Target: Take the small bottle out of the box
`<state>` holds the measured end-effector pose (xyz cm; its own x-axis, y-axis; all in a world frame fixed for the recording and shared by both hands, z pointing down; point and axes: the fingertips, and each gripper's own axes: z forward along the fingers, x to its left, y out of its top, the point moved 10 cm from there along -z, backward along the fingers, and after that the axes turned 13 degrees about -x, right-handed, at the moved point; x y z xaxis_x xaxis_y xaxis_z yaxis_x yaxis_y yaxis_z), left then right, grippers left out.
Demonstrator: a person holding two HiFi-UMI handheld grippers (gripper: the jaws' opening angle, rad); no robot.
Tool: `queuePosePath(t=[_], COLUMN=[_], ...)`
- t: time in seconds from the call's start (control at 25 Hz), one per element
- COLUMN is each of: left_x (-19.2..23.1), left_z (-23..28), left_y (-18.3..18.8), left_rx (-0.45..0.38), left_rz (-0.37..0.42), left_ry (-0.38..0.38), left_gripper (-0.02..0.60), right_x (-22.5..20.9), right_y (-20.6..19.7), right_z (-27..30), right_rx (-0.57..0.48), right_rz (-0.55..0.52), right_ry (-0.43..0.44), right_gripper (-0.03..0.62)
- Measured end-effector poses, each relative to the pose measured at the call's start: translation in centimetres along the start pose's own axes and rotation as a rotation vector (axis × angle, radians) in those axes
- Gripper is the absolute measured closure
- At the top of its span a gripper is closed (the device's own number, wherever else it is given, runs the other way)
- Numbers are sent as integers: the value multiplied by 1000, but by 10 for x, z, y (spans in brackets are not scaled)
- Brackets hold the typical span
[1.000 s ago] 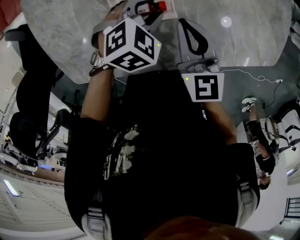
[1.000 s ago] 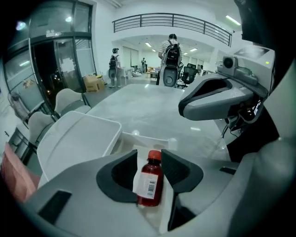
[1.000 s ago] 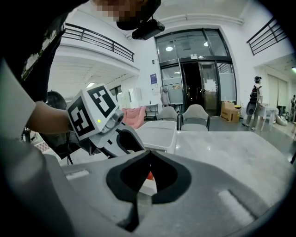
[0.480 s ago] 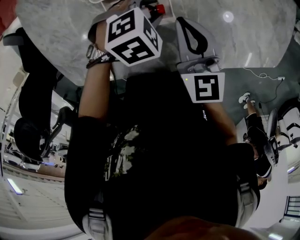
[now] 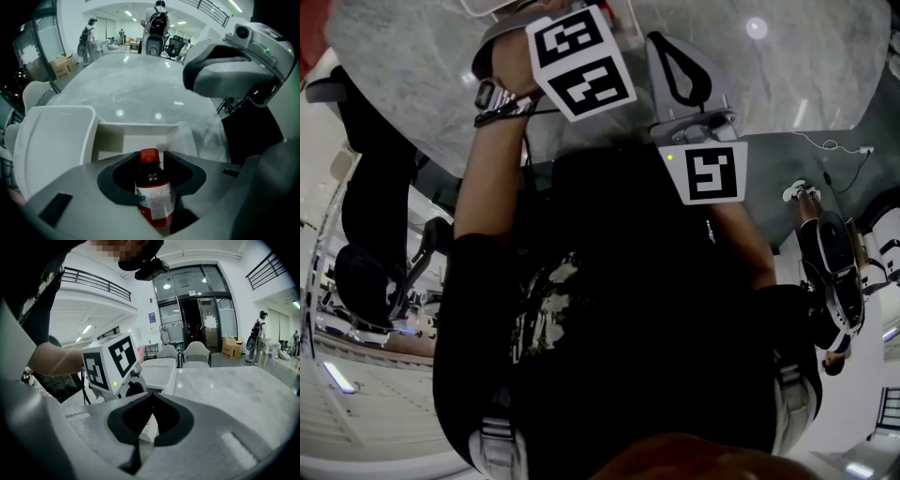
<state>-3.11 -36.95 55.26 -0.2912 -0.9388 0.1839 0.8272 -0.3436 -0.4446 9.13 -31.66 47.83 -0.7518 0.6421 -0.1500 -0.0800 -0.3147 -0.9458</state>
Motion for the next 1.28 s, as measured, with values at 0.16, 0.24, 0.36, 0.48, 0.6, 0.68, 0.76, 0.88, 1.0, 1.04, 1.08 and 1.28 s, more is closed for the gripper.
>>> queuePosePath(t=[0.16, 0.24, 0.36, 0.48, 0.6, 0.68, 0.76, 0.88, 1.0, 1.04, 1.08, 1.28], left_x=[0, 0, -2, -6, -9, -10, -12, -12, -12, -14, -15, -24], left_z=[8, 8, 5, -1, -6, -8, -12, -18, -30, -34, -38, -60], left_y=[-10, -11, -14, -18, -23, -28, -26, -21, -20, -20, -20, -5], left_rx=[24, 7, -5, -33, -52, -37, -38, -58, -80, -88, -99, -144], left_rz=[-11, -14, -13, -33, -46, -41, -44, -56, -67, -70, -76, -116], left_ry=[43, 72, 124, 152, 169, 173, 168, 177, 214, 229, 246, 344], left_gripper=[410, 413, 416, 419, 420, 420, 422, 422, 422, 422, 422, 422], right_x=[2, 2, 2, 5, 10, 13, 14, 15, 21, 23, 24, 18], right_y=[-1, -1, -1, -1, -1, -1, -1, 0, 2, 2, 2, 16], right_z=[-1, -2, -4, -6, -9, -10, -10, -11, -13, -15, -16, -27], right_rx=[-12, -10, -8, -15, -16, -15, -20, -34, -43, -46, -50, -79], right_rz=[3, 1, 0, -7, -13, -18, -19, -24, -25, -27, -30, -53], right_ry=[-2, -1, -2, -2, -2, 2, 3, 12, 24, 28, 34, 75], right_gripper=[599, 599, 599, 599, 599, 599, 599, 599, 599, 599, 599, 599])
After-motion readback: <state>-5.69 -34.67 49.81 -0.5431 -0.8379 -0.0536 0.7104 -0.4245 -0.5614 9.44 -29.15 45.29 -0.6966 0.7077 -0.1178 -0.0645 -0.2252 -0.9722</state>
